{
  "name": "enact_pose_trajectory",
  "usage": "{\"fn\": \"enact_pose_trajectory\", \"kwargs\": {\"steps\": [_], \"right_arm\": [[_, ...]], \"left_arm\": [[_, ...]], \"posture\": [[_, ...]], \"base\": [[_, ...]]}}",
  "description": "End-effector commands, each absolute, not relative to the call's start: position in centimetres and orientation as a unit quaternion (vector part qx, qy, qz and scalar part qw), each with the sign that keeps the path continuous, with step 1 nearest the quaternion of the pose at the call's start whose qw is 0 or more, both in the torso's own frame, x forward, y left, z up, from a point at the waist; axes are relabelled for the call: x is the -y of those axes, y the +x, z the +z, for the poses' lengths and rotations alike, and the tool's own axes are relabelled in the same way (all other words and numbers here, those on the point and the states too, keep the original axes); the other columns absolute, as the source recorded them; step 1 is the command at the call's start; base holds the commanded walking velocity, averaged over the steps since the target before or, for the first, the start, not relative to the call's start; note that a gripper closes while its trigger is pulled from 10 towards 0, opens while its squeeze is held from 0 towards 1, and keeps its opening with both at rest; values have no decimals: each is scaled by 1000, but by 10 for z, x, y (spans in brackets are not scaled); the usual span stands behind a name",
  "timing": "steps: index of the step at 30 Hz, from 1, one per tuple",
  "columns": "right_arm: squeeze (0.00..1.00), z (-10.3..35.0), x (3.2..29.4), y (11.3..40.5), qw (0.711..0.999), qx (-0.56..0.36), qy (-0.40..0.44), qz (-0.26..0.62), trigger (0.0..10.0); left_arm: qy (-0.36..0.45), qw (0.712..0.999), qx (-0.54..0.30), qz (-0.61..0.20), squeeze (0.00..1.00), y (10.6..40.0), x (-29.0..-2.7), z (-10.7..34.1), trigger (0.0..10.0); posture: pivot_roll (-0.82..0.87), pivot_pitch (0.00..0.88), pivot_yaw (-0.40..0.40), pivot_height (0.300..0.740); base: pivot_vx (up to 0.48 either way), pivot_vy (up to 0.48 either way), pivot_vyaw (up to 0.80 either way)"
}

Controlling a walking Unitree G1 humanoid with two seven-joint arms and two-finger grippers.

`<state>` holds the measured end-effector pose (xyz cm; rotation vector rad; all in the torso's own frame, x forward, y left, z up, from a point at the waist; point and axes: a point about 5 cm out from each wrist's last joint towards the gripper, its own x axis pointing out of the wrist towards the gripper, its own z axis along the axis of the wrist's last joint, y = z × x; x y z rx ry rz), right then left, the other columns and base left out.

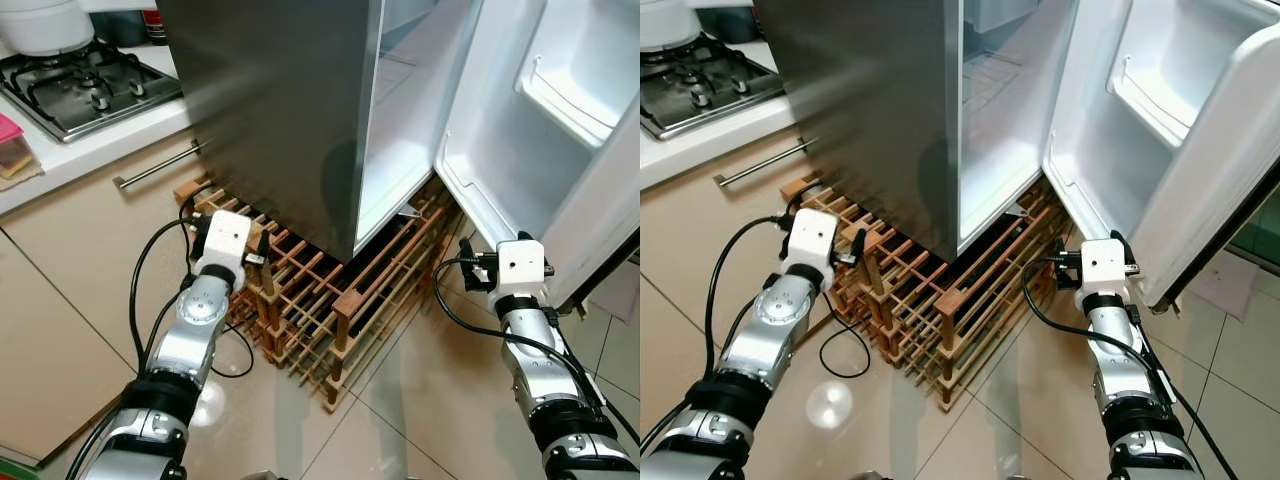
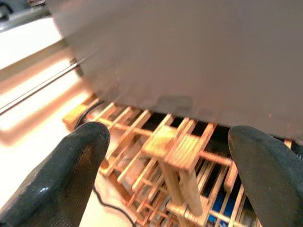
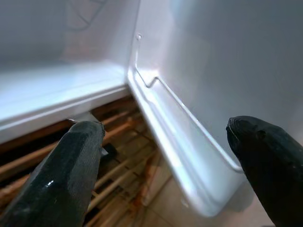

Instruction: Restocking fridge

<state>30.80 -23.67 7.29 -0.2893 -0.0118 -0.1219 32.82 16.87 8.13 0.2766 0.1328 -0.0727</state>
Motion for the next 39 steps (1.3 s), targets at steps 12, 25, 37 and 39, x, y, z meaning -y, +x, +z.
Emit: {"fn": "enact_pose_trajectory", "kwargs": {"steps": [12,25,37,39], "right_arm": [[75,91,348,279,939,-41,-226,-256,10000],[63,59,215,298,995,6,-81,-50,10000],[114,46,199,290,998,-22,-52,-41,10000],[122,46,197,290,998,-24,-51,-37,10000]], "left_arm": [[123,990,-69,-10,0,319,-176,73,10000],[104,993,-57,9,0,321,-175,76,10000],[59,997,-48,-13,0,324,-167,80,10000],[63,997,-46,-13,0,325,-167,81,10000]], "posture": [[-53,0,32,740],[-50,0,25,740],[-50,0,29,740],[-45,0,28,740]], "base": [[0,0,0],[0,0,0],[0,191,452],[0,480,744]]}}
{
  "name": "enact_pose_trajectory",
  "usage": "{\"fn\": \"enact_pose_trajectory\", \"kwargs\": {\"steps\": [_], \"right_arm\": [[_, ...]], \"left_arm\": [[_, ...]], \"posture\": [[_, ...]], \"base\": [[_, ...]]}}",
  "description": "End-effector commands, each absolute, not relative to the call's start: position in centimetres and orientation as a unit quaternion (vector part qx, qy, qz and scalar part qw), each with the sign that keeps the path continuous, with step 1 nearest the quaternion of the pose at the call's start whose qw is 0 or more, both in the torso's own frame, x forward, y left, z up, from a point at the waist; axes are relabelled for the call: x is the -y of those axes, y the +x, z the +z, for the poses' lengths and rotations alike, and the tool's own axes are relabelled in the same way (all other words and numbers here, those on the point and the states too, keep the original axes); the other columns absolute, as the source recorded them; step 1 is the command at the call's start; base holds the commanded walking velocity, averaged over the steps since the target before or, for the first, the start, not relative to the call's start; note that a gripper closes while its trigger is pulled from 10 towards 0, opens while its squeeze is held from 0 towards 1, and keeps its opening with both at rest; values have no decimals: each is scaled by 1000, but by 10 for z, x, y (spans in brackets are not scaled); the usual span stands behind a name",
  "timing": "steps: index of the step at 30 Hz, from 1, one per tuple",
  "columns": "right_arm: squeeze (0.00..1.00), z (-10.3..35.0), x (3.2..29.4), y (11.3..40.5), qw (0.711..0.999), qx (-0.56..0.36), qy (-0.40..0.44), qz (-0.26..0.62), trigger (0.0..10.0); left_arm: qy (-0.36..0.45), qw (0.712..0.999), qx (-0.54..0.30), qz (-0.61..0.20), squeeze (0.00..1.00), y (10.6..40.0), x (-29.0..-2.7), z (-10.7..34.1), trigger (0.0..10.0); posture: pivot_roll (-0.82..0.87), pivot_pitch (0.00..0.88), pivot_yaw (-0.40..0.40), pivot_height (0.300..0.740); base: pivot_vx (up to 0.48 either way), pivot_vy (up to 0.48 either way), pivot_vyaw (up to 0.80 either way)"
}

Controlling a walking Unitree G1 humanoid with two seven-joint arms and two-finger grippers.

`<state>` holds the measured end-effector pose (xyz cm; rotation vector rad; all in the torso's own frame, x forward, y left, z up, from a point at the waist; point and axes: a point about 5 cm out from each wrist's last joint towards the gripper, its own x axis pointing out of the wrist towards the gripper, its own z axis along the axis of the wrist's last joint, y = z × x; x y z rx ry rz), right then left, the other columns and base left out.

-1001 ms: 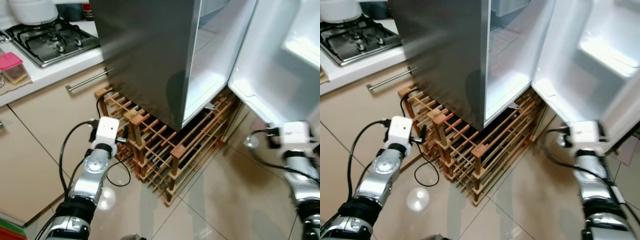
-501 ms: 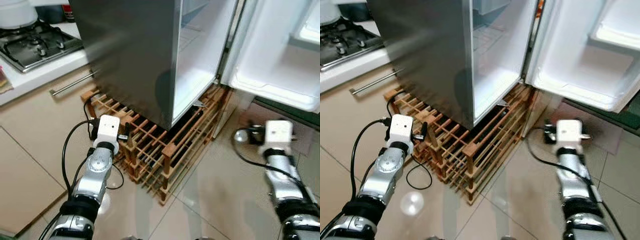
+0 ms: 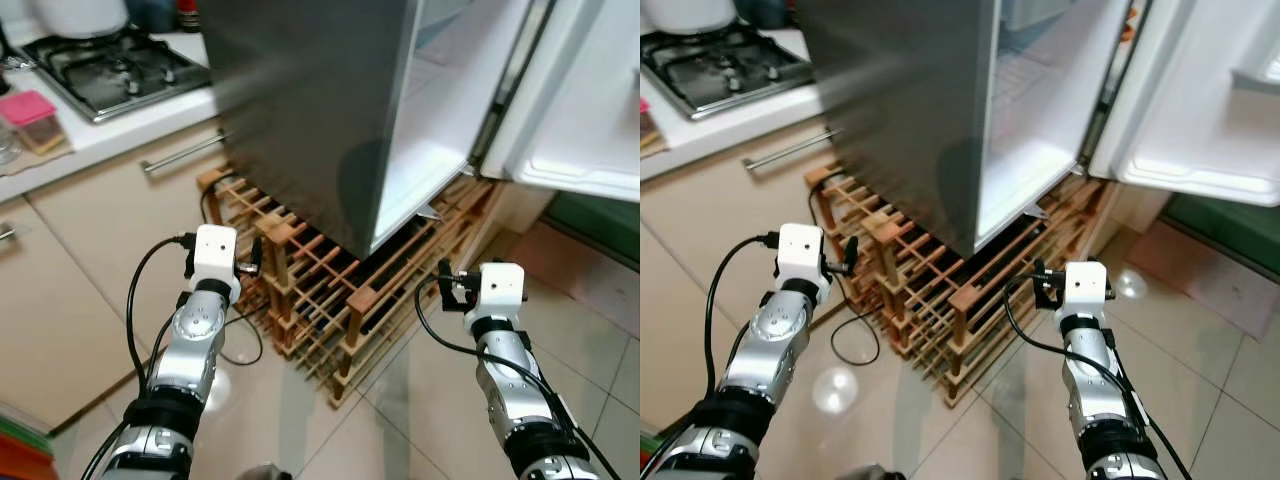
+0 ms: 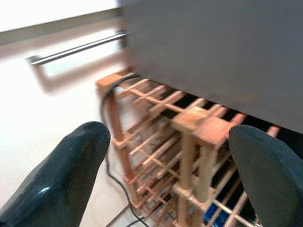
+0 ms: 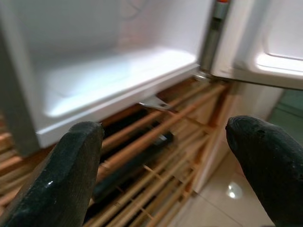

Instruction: Restocking fridge

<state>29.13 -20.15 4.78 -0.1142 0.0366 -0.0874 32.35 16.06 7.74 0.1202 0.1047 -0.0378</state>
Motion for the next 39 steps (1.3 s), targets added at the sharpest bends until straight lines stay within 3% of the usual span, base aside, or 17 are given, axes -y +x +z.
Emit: {"fn": "enact_pose_trajectory", "kwargs": {"steps": [1,9,23,32,39], "right_arm": [[122,46,196,291,998,-25,-50,-35,10000],[137,44,190,291,998,-33,-46,-19,10000],[271,39,186,289,998,-52,-29,0,10000],[333,42,183,294,998,-52,-35,13,10000],[325,40,182,296,997,-64,-47,13,10000]], "left_arm": [[63,997,-46,-13,0,325,-167,81,10000],[69,996,-45,-21,0,325,-161,80,10000],[65,997,-30,-36,0,321,-146,81,10000],[58,997,-31,-32,0,321,-138,81,10000],[58,997,-28,-34,0,322,-136,81,10000]], "posture": [[-44,0,27,740],[-43,0,23,740],[-45,0,18,740],[-36,0,8,740],[-35,0,8,740]], "base": [[0,480,731],[0,60,692],[0,0,643],[0,-480,602],[0,-480,581]]}}
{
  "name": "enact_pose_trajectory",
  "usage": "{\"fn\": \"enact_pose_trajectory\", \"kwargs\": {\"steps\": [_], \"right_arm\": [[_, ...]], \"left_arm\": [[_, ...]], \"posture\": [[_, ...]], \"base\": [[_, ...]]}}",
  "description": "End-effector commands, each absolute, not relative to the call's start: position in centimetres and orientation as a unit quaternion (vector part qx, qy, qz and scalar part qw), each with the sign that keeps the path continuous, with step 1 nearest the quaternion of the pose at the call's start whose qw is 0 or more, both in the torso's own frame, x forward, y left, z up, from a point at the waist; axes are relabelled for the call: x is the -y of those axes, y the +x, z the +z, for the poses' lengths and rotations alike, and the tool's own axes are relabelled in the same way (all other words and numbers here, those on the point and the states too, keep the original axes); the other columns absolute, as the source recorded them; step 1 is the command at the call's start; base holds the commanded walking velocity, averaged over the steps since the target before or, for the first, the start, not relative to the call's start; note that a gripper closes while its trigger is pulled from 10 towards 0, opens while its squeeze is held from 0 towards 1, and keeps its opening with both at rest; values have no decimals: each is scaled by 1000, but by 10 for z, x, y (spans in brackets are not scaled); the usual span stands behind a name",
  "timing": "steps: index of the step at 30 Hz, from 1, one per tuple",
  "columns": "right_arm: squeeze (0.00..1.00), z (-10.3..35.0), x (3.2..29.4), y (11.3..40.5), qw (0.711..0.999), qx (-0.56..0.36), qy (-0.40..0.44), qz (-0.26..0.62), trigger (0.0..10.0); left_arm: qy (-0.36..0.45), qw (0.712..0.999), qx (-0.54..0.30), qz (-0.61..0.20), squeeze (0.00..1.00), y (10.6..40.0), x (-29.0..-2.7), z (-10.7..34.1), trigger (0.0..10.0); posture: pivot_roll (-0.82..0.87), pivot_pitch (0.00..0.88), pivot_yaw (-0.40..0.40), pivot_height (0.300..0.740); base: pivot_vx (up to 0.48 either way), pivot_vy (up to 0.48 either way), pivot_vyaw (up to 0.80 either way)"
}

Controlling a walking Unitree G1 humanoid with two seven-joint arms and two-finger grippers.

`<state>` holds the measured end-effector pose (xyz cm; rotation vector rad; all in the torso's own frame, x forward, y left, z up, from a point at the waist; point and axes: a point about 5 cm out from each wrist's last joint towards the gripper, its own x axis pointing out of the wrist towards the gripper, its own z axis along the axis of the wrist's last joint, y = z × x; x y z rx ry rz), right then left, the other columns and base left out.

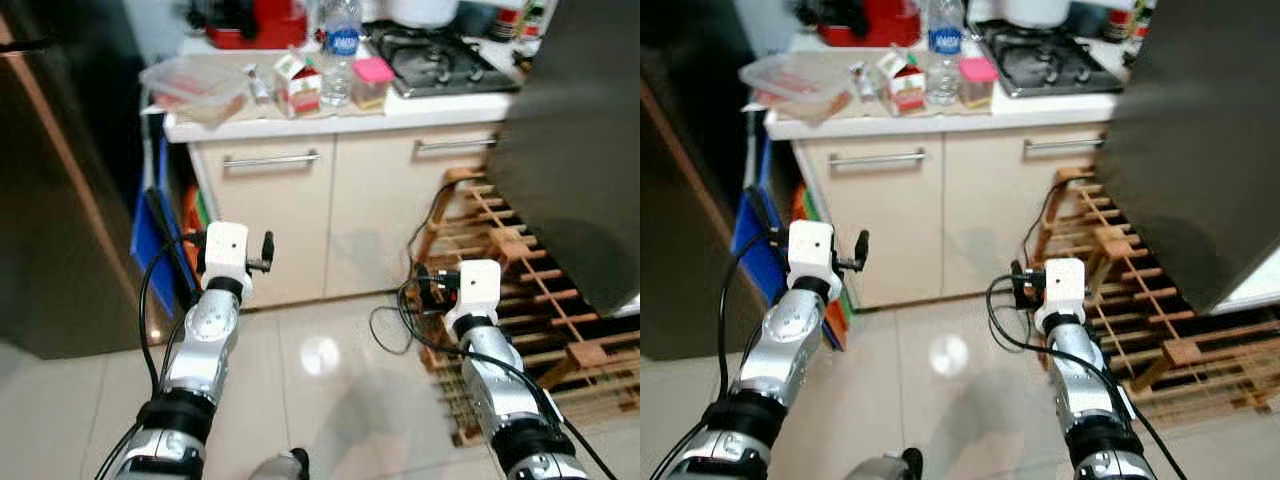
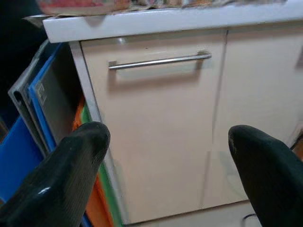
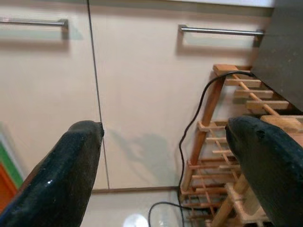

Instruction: Restocking fridge

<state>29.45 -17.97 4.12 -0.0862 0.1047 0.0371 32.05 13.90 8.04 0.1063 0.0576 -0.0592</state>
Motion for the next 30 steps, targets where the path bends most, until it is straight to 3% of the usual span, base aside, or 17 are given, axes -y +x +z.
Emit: {"fn": "enact_pose_trajectory", "kwargs": {"steps": [1,3,11,30], "right_arm": [[325,38,181,296,996,-70,-53,12,10000],[275,39,179,296,996,-66,-53,19,10000],[255,42,175,296,997,-50,-54,22,10000],[275,44,170,296,997,-38,-56,27,10000]], "left_arm": [[59,997,-28,-34,0,321,-136,81,10000],[53,998,-32,-32,0,322,-137,80,10000],[40,998,-18,-45,0,322,-139,85,10000],[23,999,3,-31,0,324,-140,94,10000]], "posture": [[-35,0,8,740],[-33,0,9,740],[-31,0,10,740],[-30,0,9,740]], "base": [[0,-480,569],[0,-240,284],[0,0,0],[444,0,0]]}}
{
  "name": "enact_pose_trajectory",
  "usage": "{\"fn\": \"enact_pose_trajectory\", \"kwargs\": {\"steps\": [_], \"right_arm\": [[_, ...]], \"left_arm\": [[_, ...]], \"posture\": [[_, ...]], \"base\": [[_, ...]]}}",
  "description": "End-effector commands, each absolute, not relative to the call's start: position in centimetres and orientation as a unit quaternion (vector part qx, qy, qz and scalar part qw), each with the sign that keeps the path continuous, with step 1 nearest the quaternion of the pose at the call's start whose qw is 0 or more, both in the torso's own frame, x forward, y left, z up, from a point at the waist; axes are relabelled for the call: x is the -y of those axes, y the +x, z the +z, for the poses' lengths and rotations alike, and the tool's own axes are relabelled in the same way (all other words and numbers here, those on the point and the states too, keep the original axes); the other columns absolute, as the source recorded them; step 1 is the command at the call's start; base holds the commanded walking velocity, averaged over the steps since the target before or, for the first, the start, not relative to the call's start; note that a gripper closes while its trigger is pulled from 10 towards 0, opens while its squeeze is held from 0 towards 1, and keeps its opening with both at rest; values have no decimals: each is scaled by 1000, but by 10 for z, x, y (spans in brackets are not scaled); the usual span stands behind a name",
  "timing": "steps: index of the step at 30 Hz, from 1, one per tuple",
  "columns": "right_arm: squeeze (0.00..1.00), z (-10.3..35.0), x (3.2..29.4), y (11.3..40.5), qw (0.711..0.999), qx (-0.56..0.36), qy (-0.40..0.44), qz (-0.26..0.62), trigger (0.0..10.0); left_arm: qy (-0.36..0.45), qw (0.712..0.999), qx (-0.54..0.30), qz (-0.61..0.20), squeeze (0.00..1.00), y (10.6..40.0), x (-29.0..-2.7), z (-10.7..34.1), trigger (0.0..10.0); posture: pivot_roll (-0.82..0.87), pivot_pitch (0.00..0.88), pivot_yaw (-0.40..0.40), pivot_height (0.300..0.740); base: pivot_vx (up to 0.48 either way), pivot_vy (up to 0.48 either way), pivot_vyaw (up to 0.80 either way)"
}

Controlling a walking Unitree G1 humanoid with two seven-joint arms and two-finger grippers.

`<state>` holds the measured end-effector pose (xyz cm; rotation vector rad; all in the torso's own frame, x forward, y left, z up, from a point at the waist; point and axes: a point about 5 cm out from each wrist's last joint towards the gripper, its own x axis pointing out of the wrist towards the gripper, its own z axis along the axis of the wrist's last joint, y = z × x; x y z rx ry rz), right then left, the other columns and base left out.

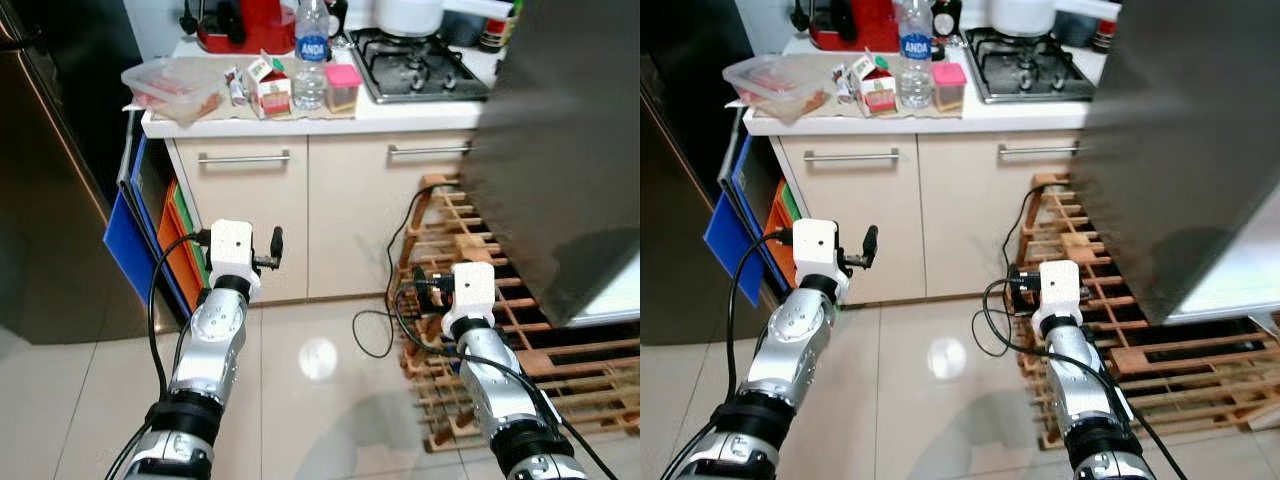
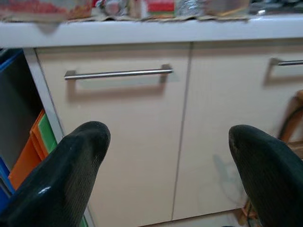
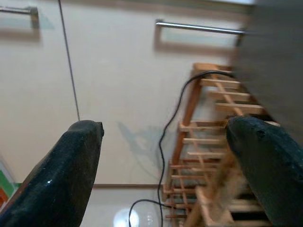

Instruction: Restocking fridge

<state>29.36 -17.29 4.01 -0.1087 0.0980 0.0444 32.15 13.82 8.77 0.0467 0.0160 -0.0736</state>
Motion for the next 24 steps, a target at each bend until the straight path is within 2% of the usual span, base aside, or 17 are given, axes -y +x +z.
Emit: {"fn": "enact_pose_trajectory", "kwargs": {"steps": [1,18,24], "right_arm": [[275,44,170,296,997,-38,-56,26,10000],[275,42,168,297,997,-46,-54,30,10000],[275,41,167,296,997,-48,-52,33,10000]], "left_arm": [[22,999,4,-30,0,324,-140,94,10000],[14,1000,9,-19,0,322,-142,95,10000],[22,1000,11,1,0,321,-147,96,10000]], "posture": [[-29,0,10,740],[-23,0,7,740],[-21,0,6,740]], "base": [[480,0,0],[457,0,0],[0,0,0]]}}
